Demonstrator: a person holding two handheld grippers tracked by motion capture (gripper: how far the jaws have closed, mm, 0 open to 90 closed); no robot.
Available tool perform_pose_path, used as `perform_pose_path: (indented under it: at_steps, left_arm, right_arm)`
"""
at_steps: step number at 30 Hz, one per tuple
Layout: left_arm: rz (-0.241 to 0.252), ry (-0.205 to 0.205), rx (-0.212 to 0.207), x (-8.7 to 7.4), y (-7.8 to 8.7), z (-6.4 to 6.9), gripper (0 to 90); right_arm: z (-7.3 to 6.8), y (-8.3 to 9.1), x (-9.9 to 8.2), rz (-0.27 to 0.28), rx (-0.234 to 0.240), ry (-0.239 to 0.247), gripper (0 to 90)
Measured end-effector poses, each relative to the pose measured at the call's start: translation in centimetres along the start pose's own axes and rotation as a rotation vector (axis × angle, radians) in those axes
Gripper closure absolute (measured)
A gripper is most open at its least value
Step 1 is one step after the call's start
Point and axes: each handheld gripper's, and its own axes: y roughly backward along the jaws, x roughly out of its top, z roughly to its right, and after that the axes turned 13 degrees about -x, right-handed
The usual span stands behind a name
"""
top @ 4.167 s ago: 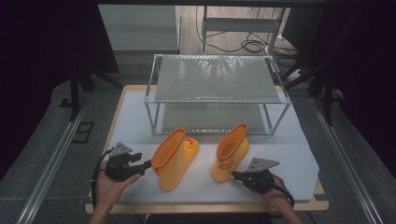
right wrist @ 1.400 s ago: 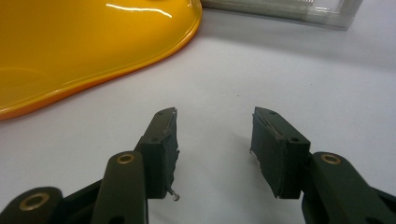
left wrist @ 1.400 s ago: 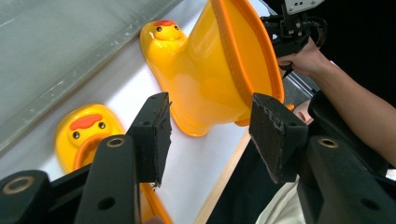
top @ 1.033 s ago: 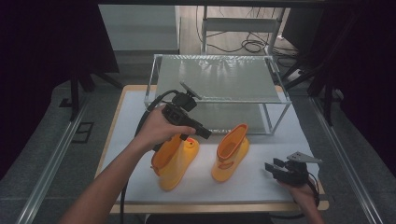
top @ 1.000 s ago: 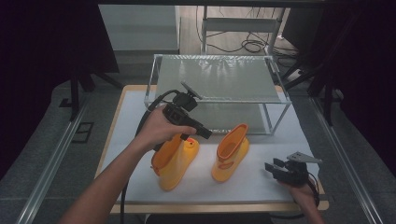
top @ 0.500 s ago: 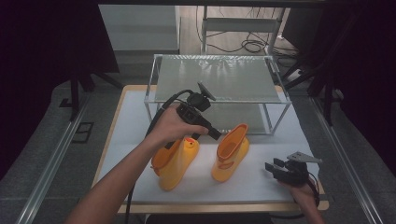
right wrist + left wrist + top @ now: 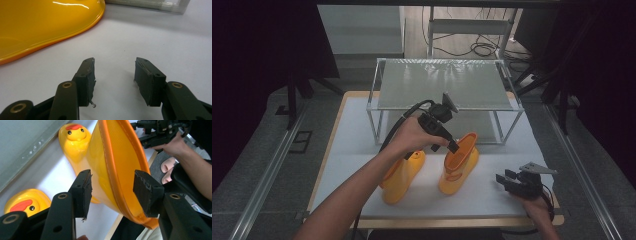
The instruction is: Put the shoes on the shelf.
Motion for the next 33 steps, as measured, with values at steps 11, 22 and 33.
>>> perform_pose_path:
  at_steps: [11, 22, 33]
  left_arm:
    - [-0.061, 0.019, 0.041, 0.4, -1.5, -0.7, 49.3]
    - [-0.090, 0.016, 0.037, 0.7, -2.7, -0.6, 70.6]
    - [-0.018, 0.032, 0.033, 0.7, -1.9, -0.8, 86.1]
  right_arm:
    - [0.0, -0.1, 0.0, -0.003, -0.001, -0.001, 50.0]
    - [0.1, -0.1, 0.0, -0.002, -0.005, -0.006, 50.0]
    - [0.2, -0.1, 0.0, -0.005, -0.007, -0.010, 50.1]
